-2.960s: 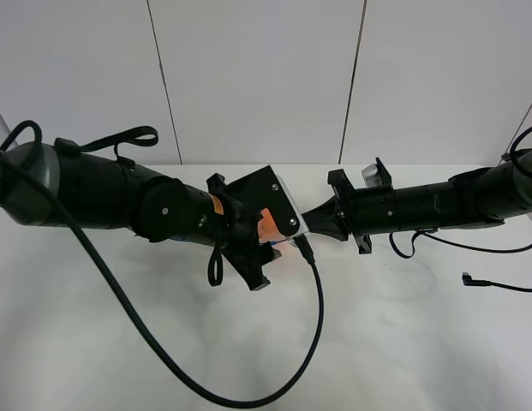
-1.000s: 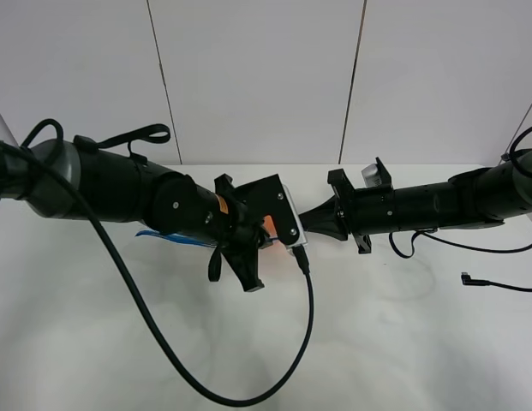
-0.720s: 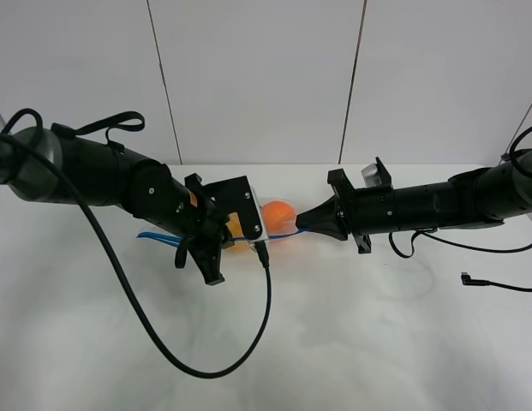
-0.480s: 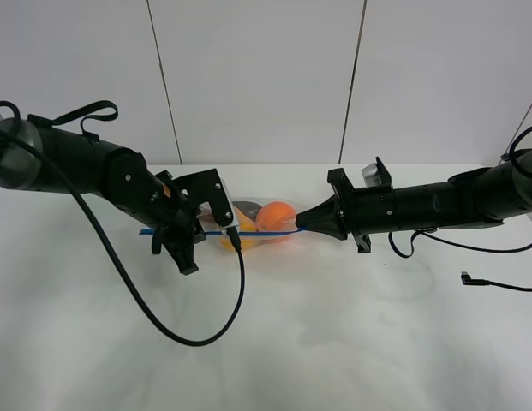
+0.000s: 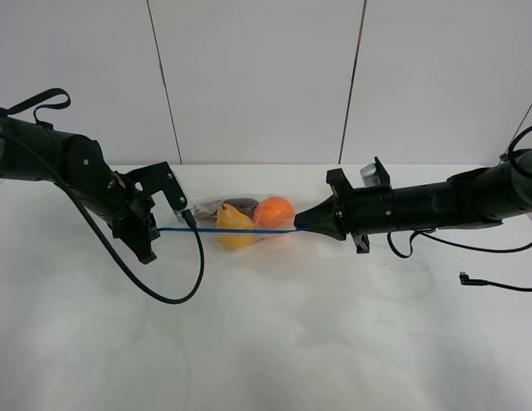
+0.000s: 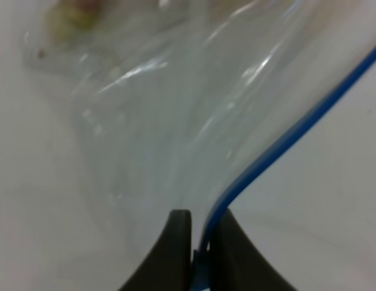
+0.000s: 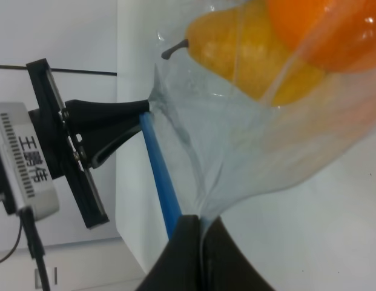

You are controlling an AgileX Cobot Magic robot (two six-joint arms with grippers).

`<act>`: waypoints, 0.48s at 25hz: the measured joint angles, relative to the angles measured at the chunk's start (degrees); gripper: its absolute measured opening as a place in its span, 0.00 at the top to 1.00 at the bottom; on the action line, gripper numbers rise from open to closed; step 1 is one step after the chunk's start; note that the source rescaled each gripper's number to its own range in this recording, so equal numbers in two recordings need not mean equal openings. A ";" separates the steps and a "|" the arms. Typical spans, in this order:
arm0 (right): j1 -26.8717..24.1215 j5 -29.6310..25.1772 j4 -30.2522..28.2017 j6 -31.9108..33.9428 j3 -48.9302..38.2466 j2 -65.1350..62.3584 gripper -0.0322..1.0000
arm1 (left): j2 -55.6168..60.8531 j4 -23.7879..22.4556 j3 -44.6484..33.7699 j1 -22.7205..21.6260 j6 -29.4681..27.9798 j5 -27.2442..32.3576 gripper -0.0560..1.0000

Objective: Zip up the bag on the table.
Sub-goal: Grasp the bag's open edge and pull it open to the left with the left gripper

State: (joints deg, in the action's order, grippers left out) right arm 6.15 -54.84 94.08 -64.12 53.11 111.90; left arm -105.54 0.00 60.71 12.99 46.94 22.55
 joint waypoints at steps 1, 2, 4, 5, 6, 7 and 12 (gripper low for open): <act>0.00 0.00 0.00 0.00 0.00 0.00 0.97 | 0.00 0.00 0.00 -0.70 0.00 0.14 0.95; 0.00 0.00 0.00 0.00 0.05 0.00 0.97 | 0.00 0.00 0.00 -1.35 0.00 0.17 0.95; 0.31 -0.07 0.00 0.00 0.01 0.11 0.97 | 0.00 0.00 0.00 -2.15 0.00 0.24 0.95; 0.45 -0.15 0.07 0.00 0.01 0.19 0.97 | 0.00 0.44 0.00 -2.51 0.00 0.24 0.95; 0.45 -0.27 0.12 0.00 0.01 0.24 0.97 | 0.00 0.56 0.00 -2.85 0.06 0.32 0.95; 0.45 -0.33 0.18 0.00 0.01 0.31 0.97 | 0.00 0.70 0.00 -3.07 0.05 0.38 0.95; 0.45 -0.33 0.21 0.00 0.01 0.37 0.97 | 0.00 1.19 0.00 -3.32 0.00 0.49 0.95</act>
State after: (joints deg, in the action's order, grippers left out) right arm 6.61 -55.17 94.30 -64.12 53.12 112.27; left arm -105.54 1.19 60.71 9.67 46.95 23.04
